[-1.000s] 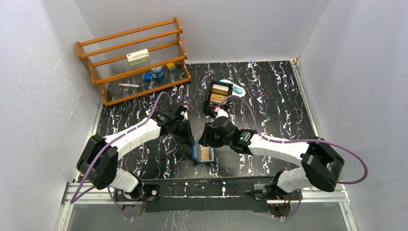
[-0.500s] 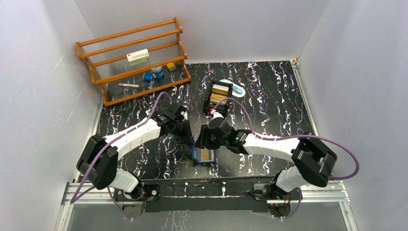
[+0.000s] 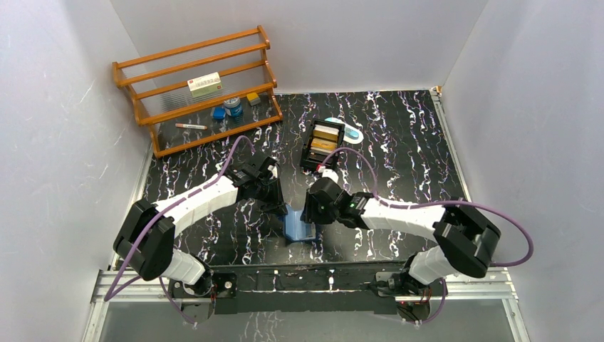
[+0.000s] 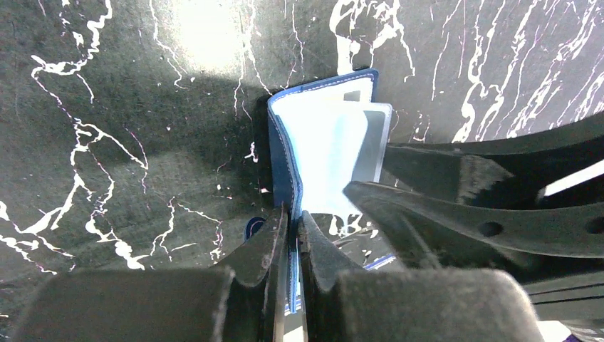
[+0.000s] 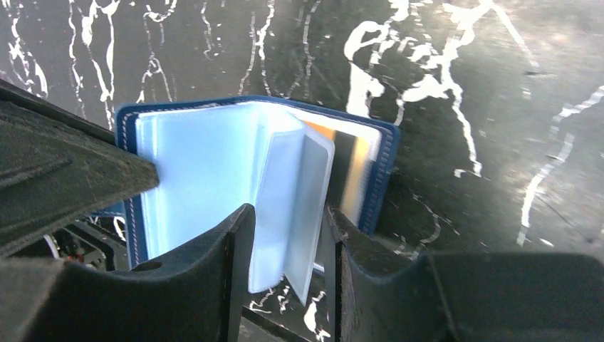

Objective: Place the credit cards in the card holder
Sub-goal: Turn over the card slot in the card holder, then pick up the credit card from the storage box.

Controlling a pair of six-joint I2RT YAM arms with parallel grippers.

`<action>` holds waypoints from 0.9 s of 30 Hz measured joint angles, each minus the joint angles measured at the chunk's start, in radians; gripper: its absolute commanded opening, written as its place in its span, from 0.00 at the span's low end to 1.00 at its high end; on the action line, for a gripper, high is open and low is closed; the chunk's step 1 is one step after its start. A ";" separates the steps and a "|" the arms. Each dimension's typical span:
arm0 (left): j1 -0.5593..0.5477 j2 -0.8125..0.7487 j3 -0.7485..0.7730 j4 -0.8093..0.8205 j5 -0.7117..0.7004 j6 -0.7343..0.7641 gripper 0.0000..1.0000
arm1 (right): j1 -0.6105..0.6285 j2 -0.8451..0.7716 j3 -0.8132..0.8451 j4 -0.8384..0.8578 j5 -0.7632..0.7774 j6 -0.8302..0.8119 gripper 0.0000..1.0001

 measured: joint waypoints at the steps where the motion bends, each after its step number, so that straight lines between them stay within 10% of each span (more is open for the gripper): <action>1: 0.000 0.000 0.000 0.000 -0.003 0.005 0.00 | 0.000 -0.014 -0.003 -0.019 0.016 -0.001 0.48; 16: 0.054 -0.006 -0.097 0.079 0.024 0.063 0.42 | -0.121 -0.215 0.049 -0.194 0.141 -0.288 0.60; 27: 0.075 -0.024 -0.207 0.222 0.140 0.077 0.16 | -0.394 0.016 0.392 -0.104 0.079 -0.765 0.64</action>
